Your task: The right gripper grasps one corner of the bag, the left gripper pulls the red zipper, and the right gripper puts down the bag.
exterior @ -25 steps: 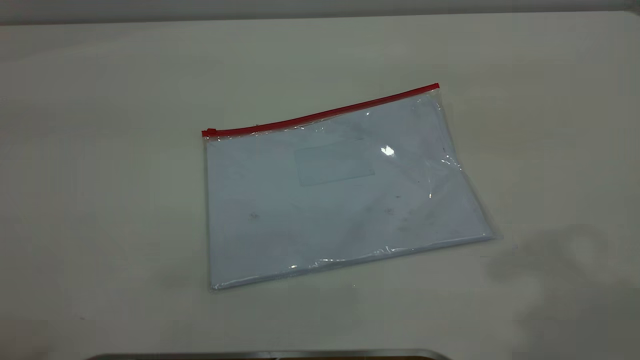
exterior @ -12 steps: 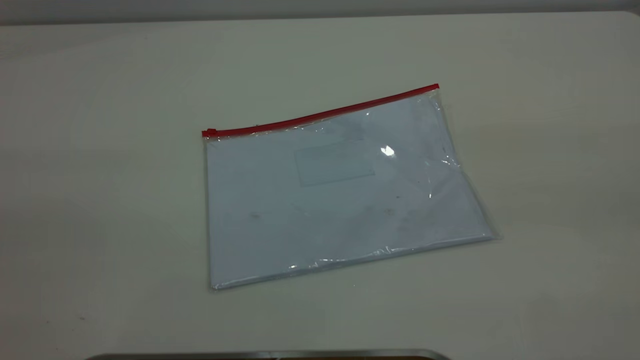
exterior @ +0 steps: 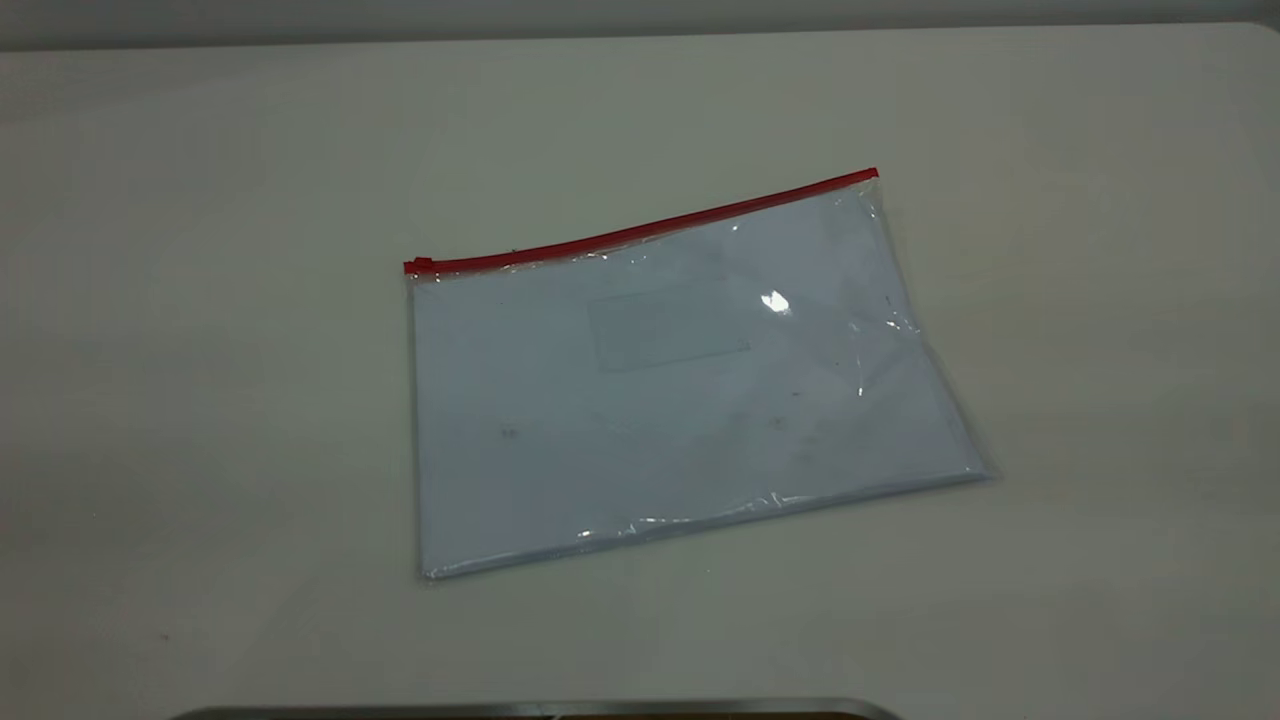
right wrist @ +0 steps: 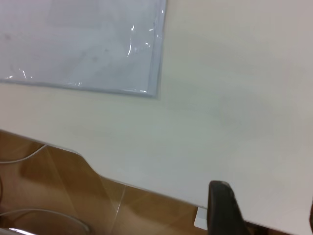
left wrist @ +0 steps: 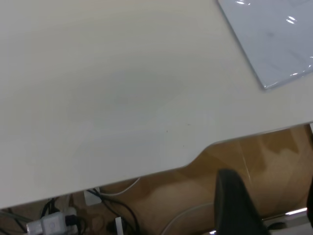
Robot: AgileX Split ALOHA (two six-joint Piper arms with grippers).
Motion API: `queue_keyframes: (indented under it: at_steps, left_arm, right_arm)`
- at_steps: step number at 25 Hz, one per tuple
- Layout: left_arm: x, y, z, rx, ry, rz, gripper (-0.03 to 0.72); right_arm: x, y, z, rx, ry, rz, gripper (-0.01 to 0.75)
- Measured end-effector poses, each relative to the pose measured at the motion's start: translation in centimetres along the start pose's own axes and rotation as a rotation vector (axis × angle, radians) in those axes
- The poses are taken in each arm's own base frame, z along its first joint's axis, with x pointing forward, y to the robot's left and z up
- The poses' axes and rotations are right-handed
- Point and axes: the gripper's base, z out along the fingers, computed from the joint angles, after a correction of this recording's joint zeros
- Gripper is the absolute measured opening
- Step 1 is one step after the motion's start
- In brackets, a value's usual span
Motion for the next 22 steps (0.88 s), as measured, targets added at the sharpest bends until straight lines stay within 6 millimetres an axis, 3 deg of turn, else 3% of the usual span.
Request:
queue_keyframes:
  at_steps: [7, 14, 22]
  left_arm:
    - [0.0, 0.0, -0.1, 0.002, -0.008, 0.0, 0.424]
    - [1.7, -0.2, -1.4, -0.11, -0.172, -0.119, 0.424]
    - [2.0, -0.5, -1.6, -0.165, -0.203, -0.172, 0.424]
  right_arm:
    - [0.2, 0.0, -0.3, 0.002, -0.022, 0.0, 0.45]
    - [2.1, 0.5, -2.4, 0.124, -0.22, 0.083, 0.45]
    - [2.2, 0.6, -2.5, 0.13, -0.226, 0.097, 0.45]
